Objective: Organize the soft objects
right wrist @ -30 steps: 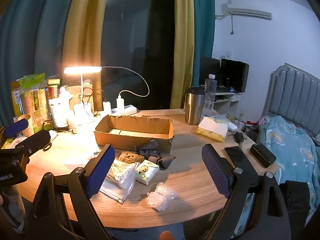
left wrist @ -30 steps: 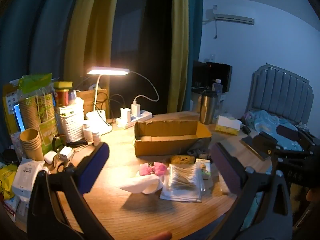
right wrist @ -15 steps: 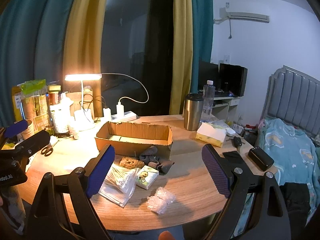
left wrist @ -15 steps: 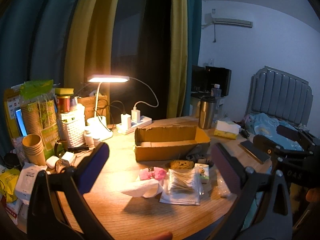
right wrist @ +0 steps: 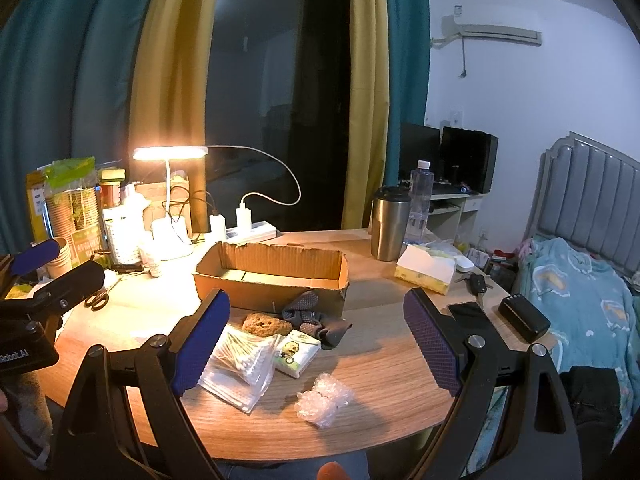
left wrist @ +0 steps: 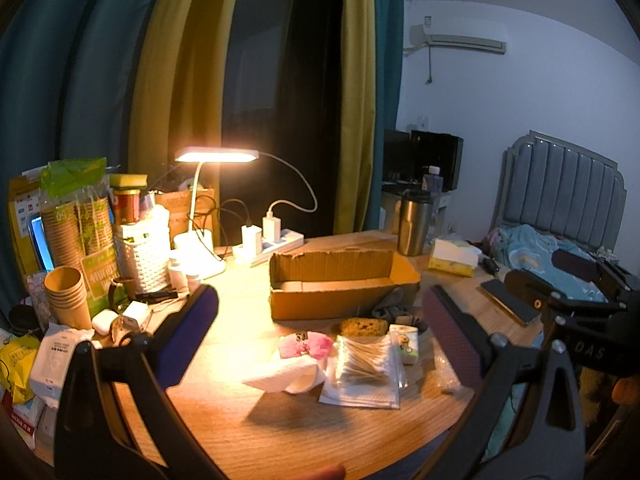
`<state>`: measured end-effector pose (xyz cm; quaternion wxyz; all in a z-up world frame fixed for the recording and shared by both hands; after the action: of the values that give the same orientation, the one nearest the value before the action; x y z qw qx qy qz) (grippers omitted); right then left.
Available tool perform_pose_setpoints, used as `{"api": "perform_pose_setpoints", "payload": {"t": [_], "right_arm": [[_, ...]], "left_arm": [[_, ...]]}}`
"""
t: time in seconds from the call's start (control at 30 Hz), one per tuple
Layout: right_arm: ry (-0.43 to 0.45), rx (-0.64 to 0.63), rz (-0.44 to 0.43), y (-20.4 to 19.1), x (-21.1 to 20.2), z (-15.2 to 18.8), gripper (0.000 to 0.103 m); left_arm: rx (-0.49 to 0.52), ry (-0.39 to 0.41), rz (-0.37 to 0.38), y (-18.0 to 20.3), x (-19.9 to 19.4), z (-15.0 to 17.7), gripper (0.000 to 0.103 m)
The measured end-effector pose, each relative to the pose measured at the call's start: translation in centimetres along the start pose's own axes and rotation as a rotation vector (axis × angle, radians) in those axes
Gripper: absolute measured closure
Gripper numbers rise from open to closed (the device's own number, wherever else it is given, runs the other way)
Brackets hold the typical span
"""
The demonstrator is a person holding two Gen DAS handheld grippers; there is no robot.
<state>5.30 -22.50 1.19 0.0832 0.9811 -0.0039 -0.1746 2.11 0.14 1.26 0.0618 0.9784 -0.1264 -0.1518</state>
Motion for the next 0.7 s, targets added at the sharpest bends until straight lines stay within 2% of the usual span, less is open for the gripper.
{"api": "perform_pose_setpoints", "payload": {"t": [0.7], "right_arm": [[0.0,-0.001,0.001,-0.24,-0.13,0.18,0.012]], "left_arm": [[-0.001,-0.004,0.0,0.03,-0.14,0.29,0.0]]}}
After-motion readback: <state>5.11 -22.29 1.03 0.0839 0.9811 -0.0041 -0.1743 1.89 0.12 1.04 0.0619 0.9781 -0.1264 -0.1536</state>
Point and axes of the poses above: each gripper's, at about its wrist camera, not at the fingertips, and x roughly the way its jaws point, y to its right, z to its underside, the point moved 5 cm from there along x, roughly the way its jaws point, and after that the axes turned 14 degrees about z, right-handed, at the moved point
